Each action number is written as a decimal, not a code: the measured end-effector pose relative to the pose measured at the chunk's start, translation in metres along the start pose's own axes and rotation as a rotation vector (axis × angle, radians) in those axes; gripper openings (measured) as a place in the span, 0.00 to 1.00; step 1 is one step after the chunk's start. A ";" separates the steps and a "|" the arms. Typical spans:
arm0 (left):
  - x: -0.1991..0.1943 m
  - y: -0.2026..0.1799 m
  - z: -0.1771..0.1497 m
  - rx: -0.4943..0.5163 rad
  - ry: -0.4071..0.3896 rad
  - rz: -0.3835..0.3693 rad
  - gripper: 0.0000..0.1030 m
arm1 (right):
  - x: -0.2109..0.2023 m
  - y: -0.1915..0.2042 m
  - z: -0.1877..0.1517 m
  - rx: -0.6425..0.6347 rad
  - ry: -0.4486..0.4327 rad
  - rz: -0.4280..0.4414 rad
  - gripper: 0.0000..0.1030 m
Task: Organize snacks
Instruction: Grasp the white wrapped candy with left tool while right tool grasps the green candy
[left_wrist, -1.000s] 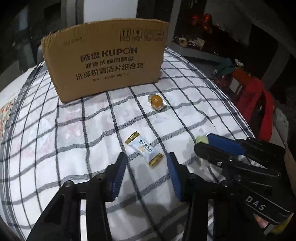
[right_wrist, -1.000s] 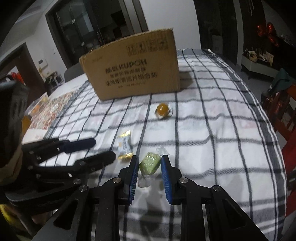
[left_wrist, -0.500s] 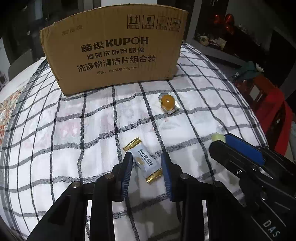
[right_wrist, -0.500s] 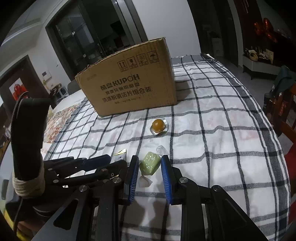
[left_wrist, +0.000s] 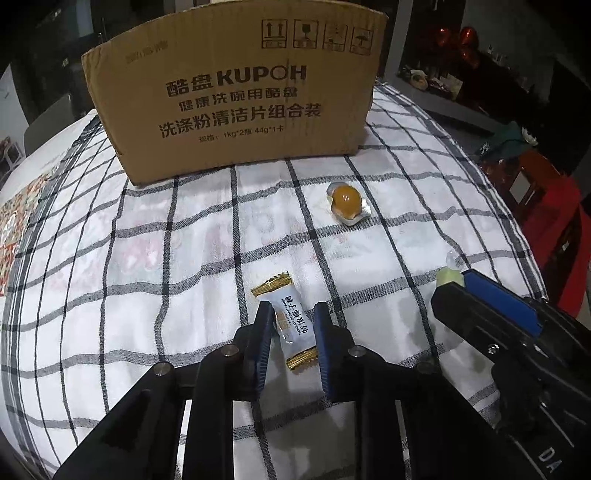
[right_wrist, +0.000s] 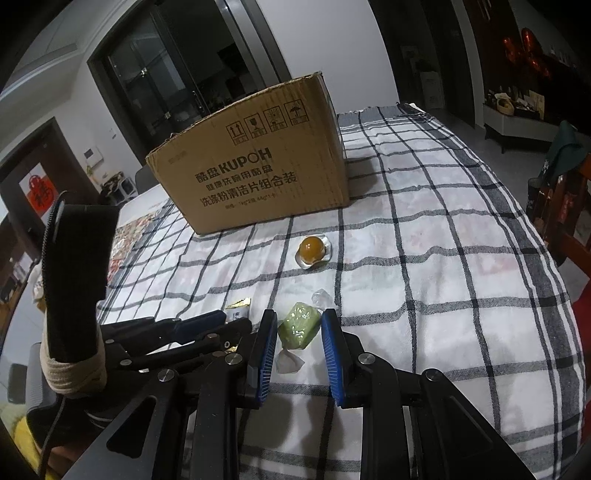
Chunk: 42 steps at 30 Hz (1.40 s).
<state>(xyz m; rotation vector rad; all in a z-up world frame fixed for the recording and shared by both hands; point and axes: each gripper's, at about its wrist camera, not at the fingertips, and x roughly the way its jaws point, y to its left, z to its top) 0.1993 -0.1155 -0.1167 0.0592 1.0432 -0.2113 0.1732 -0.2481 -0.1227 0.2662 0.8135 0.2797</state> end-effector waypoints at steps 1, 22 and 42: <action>-0.002 0.001 0.000 -0.002 -0.005 -0.004 0.22 | 0.001 0.000 0.000 0.000 0.001 0.001 0.26; -0.064 0.029 0.016 -0.008 -0.143 -0.109 0.19 | -0.021 0.029 0.032 -0.045 -0.056 0.009 0.26; -0.027 0.020 -0.012 0.064 -0.025 -0.125 0.12 | -0.008 0.024 0.000 -0.034 0.018 -0.001 0.26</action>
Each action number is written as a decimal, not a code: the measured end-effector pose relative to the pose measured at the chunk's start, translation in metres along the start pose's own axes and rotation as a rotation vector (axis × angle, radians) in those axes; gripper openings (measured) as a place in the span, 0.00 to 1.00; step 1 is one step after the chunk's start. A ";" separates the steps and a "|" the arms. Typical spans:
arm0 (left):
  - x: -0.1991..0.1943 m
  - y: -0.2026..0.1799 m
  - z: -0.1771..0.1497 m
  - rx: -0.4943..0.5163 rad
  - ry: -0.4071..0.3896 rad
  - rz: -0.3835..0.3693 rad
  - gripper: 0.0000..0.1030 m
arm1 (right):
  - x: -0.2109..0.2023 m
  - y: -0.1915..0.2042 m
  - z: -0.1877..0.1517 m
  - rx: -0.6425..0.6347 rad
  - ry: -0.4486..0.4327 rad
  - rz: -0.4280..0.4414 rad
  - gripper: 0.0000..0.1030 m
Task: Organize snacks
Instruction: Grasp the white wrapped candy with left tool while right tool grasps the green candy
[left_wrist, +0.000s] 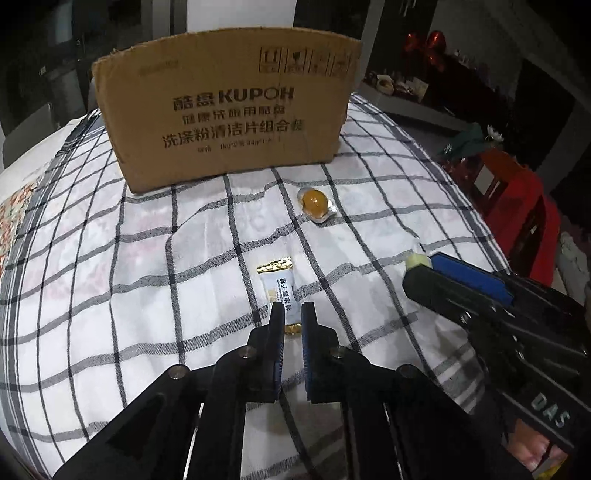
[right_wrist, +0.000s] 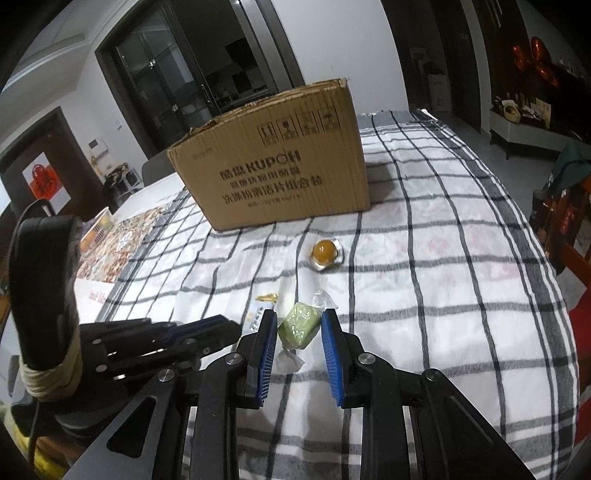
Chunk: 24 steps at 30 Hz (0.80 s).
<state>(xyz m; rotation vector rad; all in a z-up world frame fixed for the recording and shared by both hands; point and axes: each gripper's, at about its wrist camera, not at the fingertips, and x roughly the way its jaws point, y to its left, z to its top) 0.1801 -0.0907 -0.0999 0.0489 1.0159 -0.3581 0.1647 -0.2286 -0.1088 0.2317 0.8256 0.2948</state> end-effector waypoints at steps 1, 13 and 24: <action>0.002 0.000 0.001 0.005 0.001 0.005 0.13 | 0.001 0.000 -0.001 0.001 0.001 -0.001 0.26; 0.025 -0.001 0.006 0.027 0.027 0.047 0.21 | 0.010 0.000 -0.005 0.003 0.021 0.003 0.26; 0.035 -0.003 0.010 0.054 0.012 0.072 0.20 | 0.013 -0.001 -0.004 0.008 0.027 -0.004 0.26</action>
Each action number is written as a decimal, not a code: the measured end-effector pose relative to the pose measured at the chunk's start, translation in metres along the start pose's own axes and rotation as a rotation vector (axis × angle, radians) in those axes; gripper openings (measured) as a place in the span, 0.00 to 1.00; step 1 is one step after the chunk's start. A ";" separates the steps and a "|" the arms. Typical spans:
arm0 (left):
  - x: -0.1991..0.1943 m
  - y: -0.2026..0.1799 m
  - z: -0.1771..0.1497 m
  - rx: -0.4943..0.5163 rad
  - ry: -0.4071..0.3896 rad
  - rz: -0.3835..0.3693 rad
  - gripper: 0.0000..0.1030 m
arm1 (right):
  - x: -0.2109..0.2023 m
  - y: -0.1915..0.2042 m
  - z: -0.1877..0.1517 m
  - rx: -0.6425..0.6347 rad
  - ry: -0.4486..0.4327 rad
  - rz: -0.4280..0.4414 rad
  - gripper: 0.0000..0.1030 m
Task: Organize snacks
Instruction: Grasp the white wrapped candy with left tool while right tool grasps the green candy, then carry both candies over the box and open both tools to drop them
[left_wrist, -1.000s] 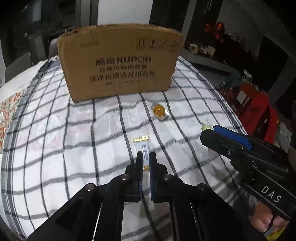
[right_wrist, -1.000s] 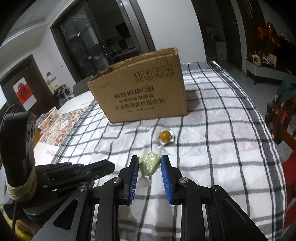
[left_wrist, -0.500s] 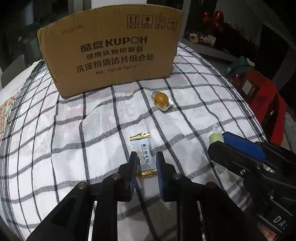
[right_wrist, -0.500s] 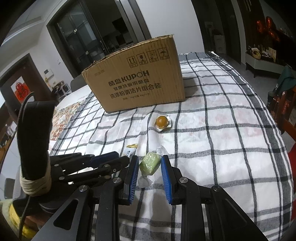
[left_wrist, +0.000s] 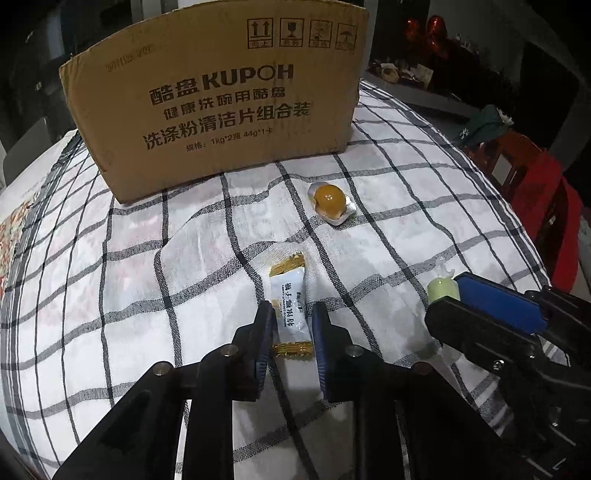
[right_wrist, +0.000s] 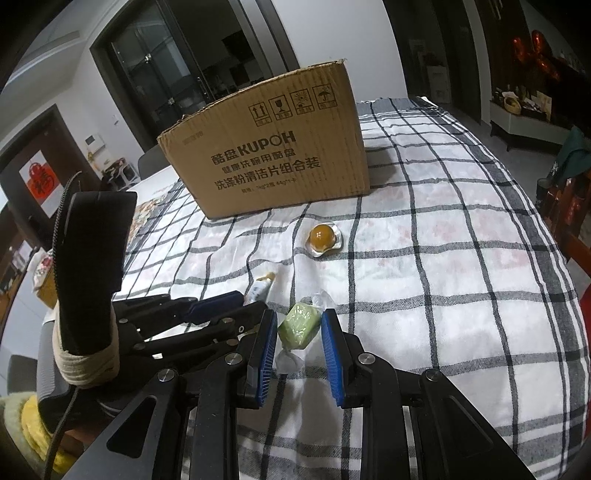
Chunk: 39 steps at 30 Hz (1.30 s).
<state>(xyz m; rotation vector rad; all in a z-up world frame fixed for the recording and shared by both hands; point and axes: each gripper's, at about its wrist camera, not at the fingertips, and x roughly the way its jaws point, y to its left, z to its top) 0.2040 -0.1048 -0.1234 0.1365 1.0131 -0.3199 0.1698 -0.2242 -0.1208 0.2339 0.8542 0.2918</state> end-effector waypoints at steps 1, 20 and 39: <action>0.000 0.000 0.000 0.007 -0.005 0.001 0.20 | 0.000 0.000 0.000 -0.001 0.000 -0.001 0.26; -0.052 0.022 -0.006 -0.071 -0.067 -0.098 0.18 | -0.014 0.013 0.007 -0.025 -0.035 0.011 0.26; -0.102 0.036 0.048 -0.046 -0.231 -0.063 0.18 | -0.035 0.035 0.059 -0.094 -0.140 0.025 0.26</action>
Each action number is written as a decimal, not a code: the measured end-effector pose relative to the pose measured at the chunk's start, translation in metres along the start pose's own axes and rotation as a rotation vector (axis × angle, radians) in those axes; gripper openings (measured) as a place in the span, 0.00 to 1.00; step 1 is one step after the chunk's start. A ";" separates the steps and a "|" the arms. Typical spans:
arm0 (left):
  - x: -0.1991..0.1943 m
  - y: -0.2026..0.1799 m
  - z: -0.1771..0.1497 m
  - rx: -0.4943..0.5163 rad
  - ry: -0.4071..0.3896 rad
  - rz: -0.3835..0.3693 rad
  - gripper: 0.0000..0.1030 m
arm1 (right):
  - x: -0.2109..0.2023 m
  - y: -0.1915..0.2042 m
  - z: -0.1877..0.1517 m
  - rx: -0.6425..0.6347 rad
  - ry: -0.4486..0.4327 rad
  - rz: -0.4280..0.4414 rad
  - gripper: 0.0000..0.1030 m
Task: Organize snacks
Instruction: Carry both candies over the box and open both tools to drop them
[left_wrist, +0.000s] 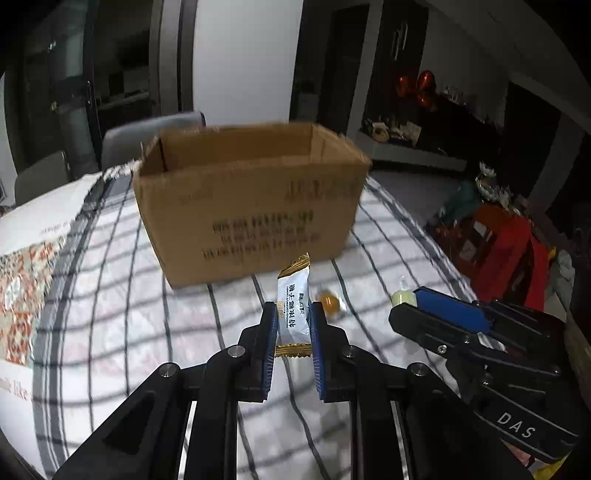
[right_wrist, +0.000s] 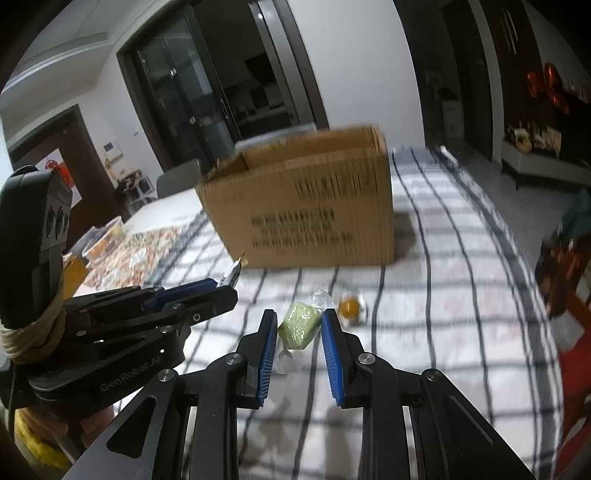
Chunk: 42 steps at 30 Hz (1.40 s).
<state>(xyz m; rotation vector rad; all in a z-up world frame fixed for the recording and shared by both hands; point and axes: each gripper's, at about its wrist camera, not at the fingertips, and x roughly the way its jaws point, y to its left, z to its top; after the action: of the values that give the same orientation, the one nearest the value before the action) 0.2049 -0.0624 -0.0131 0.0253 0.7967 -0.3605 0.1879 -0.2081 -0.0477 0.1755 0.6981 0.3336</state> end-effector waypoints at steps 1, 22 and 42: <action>-0.002 0.002 0.007 0.000 -0.011 -0.001 0.18 | 0.000 0.001 0.008 -0.007 -0.013 -0.001 0.26; 0.025 0.050 0.132 0.052 -0.113 0.078 0.22 | 0.059 -0.001 0.144 -0.058 -0.075 -0.022 0.27; -0.012 0.019 0.074 0.125 -0.184 0.174 0.62 | 0.030 -0.012 0.086 -0.052 -0.061 -0.057 0.35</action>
<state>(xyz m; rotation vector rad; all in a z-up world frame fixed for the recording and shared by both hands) 0.2552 -0.0522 0.0450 0.1748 0.5842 -0.2434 0.2682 -0.2125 -0.0039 0.1157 0.6325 0.2903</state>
